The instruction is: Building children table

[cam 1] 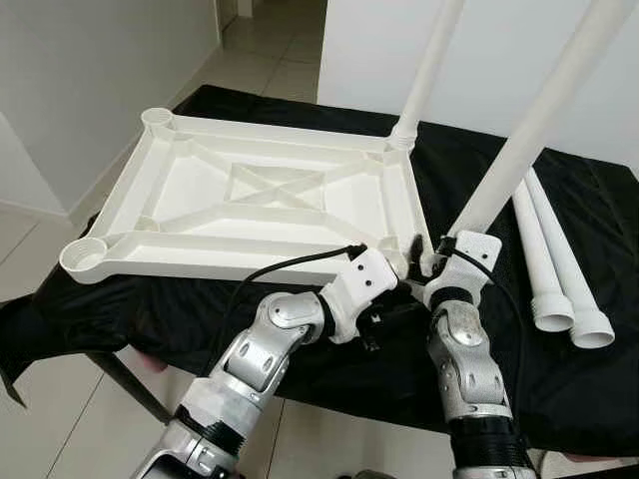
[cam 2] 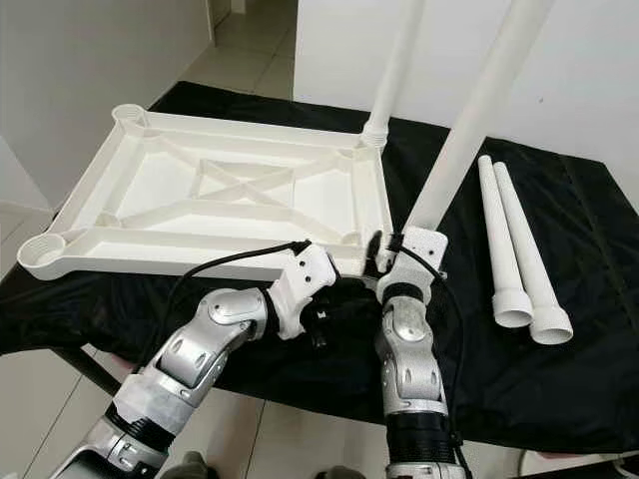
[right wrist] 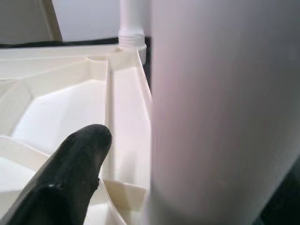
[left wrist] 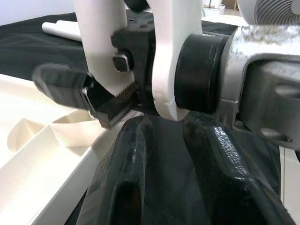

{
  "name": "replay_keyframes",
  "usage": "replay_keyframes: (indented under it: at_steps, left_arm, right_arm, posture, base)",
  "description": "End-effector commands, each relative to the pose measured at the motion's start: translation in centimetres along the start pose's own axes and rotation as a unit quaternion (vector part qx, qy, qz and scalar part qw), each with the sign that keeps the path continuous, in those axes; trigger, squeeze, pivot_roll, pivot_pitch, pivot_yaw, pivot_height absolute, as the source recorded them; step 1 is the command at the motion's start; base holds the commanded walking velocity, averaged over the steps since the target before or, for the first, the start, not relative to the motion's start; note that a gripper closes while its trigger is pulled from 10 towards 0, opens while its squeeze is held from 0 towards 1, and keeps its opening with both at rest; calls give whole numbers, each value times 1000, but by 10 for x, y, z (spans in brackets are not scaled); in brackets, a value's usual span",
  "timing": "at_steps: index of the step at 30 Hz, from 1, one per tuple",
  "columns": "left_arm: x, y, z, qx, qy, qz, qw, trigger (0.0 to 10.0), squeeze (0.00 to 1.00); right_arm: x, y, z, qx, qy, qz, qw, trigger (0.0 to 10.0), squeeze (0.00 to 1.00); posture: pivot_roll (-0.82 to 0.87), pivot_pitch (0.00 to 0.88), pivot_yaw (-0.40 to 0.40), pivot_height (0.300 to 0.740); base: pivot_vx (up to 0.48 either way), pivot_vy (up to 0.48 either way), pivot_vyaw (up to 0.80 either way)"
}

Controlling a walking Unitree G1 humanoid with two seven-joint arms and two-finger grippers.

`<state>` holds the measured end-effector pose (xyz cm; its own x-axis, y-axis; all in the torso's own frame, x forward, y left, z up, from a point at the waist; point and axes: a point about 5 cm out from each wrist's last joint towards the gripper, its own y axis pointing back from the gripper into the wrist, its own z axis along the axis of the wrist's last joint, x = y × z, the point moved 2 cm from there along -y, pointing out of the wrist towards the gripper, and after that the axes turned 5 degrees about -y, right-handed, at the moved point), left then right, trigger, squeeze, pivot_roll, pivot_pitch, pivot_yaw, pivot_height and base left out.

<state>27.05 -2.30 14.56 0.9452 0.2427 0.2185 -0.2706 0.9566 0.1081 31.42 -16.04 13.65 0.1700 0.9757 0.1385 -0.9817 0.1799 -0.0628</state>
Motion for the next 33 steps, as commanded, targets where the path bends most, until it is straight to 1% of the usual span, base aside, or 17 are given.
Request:
replay_keyframes:
  at_steps: [1, 4, 7, 8, 11, 12, 15, 17, 18, 19, 20, 24, 29, 30, 31, 32, 33]
  left_arm:
    - [2, 0, -1, 7, 1, 26, 1000, 10000, 0]
    - [3, 0, -1, 11, 0, 24, 1000, 10000, 0]
    - [3, 0, -1, 11, 0, 24, 1000, 10000, 0]
    - [4, 0, -1, 12, -2, 25, 1000, 10000, 0]
    - [5, -1, 0, 12, -4, 26, 1000, 10000, 0]
    - [6, -2, 0, 15, -1, 22, 1000, 10000, 0]
    - [6, -2, 0, 17, 1, 21, 1000, 10000, 0]
    - [7, -4, 2, 17, -1, 20, 1000, 10000, 0]
    - [7, -4, 2, 17, -1, 20, 1000, 10000, 0]
    - [7, -4, 3, 16, -3, 20, 1000, 10000, 0]
    - [7, -4, 3, 16, -3, 20, 1000, 10000, 0]
    - [9, -3, 4, 15, -8, 23, 1000, 10000, 0]
    - [10, -2, 4, 16, -7, 27, 999, 10000, 0]
    - [11, -2, 4, 16, -7, 28, 999, 10000, 0]
    - [11, -2, 4, 16, -7, 29, 999, 10000, 0]
    - [11, -1, 4, 17, -7, 30, 999, 10000, 0]
    - [11, -1, 4, 17, -7, 30, 999, 10000, 0]
  right_arm:
    - [-2, 2, -2, 2, 10, 23, 1000, 10000, 1000]
    - [-9, 1, -4, 20, 14, 70, 997, 10000, 1000]
    - [-10, 1, -3, 22, 12, 81, 996, 10000, 1000]
    - [-12, 0, -1, 19, 27, 110, 993, 10000, 0]
    - [-13, 0, 1, 16, 46, 146, 988, 10000, 0]
    - [-16, -2, 4, 15, 58, 176, 983, 10000, 0]
    - [-18, -4, 6, 16, 70, 201, 977, 10000, 0]
    - [-22, -7, 6, 24, 96, 256, 962, 10000, 0]
    - [-22, -7, 6, 24, 96, 256, 962, 10000, 0]
    - [-22, -8, 4, 36, 97, 279, 955, 10000, 0]
    - [-22, -8, 4, 36, 97, 279, 955, 10000, 0]
    - [-27, -15, -1, 63, 107, 317, 940, 10000, 0]
    - [-33, -17, -6, 78, 115, 325, 935, 10000, 0]
    - [-37, -18, -9, 87, 106, 322, 937, 1451, 0]
    - [-38, -18, -10, 90, 104, 320, 937, 1451, 0]
    - [-41, -17, -12, 95, 99, 314, 939, 0, 0]
    - [-41, -17, -12, 95, 99, 314, 939, 0, 0]
  posture:
    - [45, 0, -75, 740]
    - [47, 0, -76, 740]
    - [47, 0, -76, 740]
    - [51, 0, -75, 740]
    - [51, 0, -75, 740]
    - [49, 0, -71, 740]
    - [48, 0, -68, 740]
    - [50, 0, -65, 740]
    - [50, 0, -65, 740]
    - [51, 0, -64, 740]
    - [51, 0, -64, 740]
    - [63, 0, -65, 740]
    - [71, 0, -66, 740]
    - [71, 0, -66, 740]
    - [71, 0, -66, 740]
    - [74, 0, -64, 740]
    - [74, 0, -64, 740]
  base:
    - [0, 0, 0]
    - [0, 0, 0]
    - [0, 0, 0]
    - [0, 0, 0]
    - [0, 0, 0]
    - [0, 0, 0]
    - [0, 0, 0]
    - [0, 0, 0]
    - [0, 0, 0]
    - [0, 0, 0]
    - [0, 0, 0]
    - [0, 0, 0]
    - [0, 0, 0]
    - [0, 0, 0]
    - [0, 0, 0]
    - [0, 0, 0]
    - [0, 0, 0]
